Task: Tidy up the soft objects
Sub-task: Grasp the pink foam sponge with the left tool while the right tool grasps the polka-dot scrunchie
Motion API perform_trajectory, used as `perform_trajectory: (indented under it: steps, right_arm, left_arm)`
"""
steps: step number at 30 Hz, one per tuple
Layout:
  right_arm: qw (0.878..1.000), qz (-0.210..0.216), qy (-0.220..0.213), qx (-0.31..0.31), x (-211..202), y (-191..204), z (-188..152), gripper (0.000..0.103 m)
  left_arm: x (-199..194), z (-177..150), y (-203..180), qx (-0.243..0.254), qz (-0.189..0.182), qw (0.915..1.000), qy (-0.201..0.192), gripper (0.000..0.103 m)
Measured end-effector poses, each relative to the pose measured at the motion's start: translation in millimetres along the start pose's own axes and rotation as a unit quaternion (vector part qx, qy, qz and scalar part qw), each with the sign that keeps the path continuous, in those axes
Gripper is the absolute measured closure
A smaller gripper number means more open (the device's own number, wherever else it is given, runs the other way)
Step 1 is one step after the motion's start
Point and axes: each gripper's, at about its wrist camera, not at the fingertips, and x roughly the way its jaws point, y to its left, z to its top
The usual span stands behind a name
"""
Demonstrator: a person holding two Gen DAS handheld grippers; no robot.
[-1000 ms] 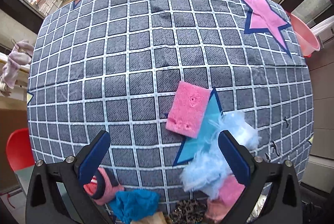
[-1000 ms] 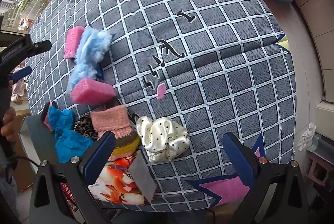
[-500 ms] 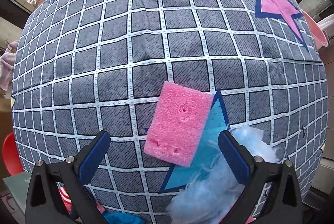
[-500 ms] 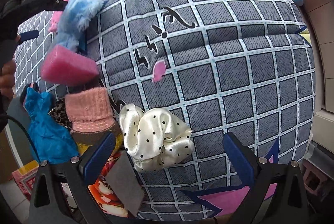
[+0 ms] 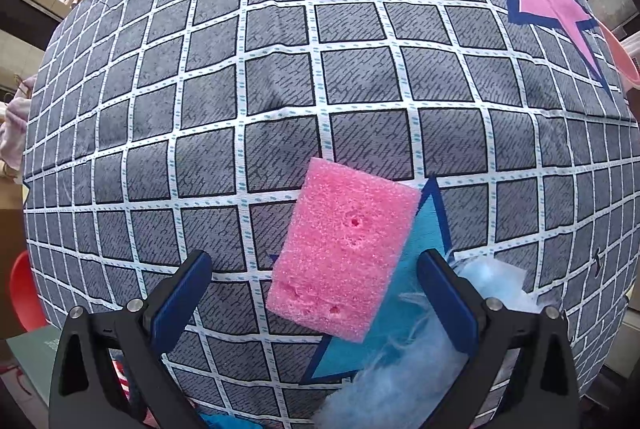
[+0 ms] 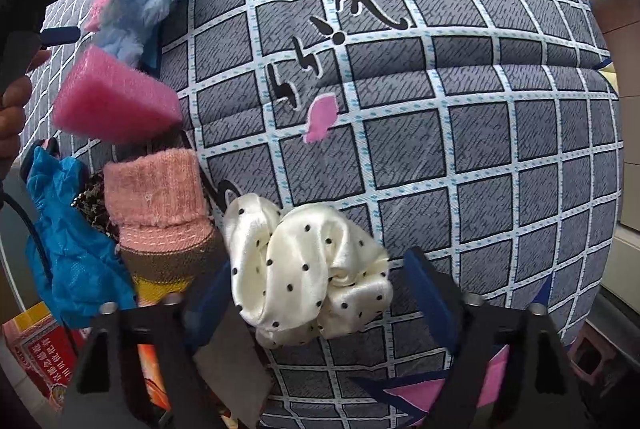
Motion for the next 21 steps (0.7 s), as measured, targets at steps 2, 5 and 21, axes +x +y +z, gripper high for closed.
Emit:
perform_trajectory:
  steps: [2,5,21]
  right_arm:
    - [1.0,-0.007,0.0,-0.005,-2.4,-3.4,-5.2,0.043]
    - [1.0,-0.004,-0.003,-0.006,-5.1,-6.0,-16.9,0.056]
    - [0.999,0.026,-0.03,0.019,-48.0,-43.6,-55.0,0.064]
  left_arm:
    - [-7.2,4.1,0.5,0.003,-0.018,0.9998,-0.003,0.013]
    - [-27.8,7.7,1.2,0.014,-0.043,0.9989,-0.012,0.051]
    - [-134.0,-19.7,-2.5,0.01,-0.038,0.9957,-0.084,0.051]
